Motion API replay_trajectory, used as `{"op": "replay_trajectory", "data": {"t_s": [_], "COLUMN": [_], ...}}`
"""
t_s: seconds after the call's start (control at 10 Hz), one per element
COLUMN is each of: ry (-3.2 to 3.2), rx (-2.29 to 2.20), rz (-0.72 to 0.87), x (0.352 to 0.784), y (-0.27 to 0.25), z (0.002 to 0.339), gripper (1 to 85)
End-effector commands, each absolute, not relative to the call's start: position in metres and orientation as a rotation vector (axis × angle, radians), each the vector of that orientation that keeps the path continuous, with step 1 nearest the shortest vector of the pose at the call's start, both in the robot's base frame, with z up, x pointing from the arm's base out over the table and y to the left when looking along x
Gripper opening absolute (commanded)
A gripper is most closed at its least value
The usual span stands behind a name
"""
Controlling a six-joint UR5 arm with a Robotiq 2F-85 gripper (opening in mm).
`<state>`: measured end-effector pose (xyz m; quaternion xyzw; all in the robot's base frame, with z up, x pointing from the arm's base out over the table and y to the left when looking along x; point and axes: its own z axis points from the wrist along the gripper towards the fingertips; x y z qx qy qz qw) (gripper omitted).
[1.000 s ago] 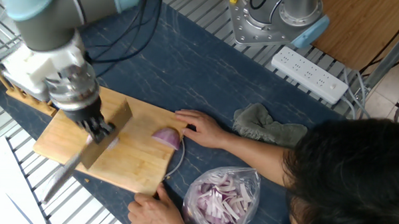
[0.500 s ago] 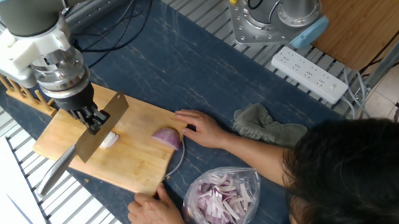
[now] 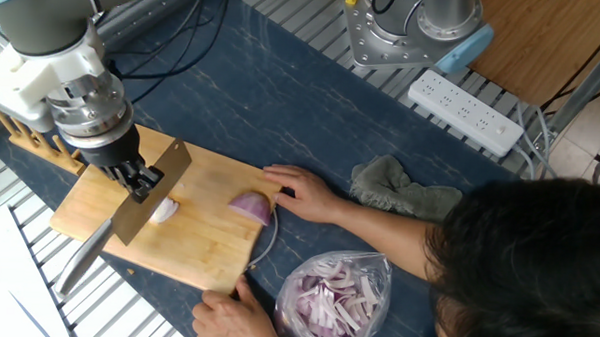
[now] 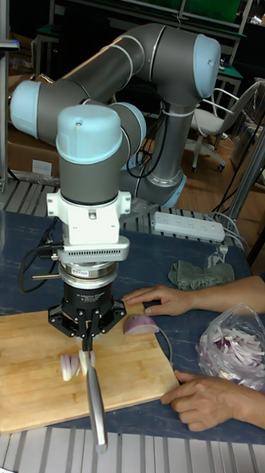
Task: Chop the onions
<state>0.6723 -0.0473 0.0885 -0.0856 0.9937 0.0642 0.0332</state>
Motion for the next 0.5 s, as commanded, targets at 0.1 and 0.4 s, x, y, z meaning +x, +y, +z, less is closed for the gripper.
{"op": "replay_trajectory", "data": {"t_s": [0.1, 0.4], "ry": [3.046, 3.039], "rx": [-0.245, -0.244], "rz": [0.208, 0.204], "x": [0.6737, 0.6747], "y": [-0.0427, -0.0406], "z": [0.0851, 0.0818], "gripper": [1.0, 1.0]}}
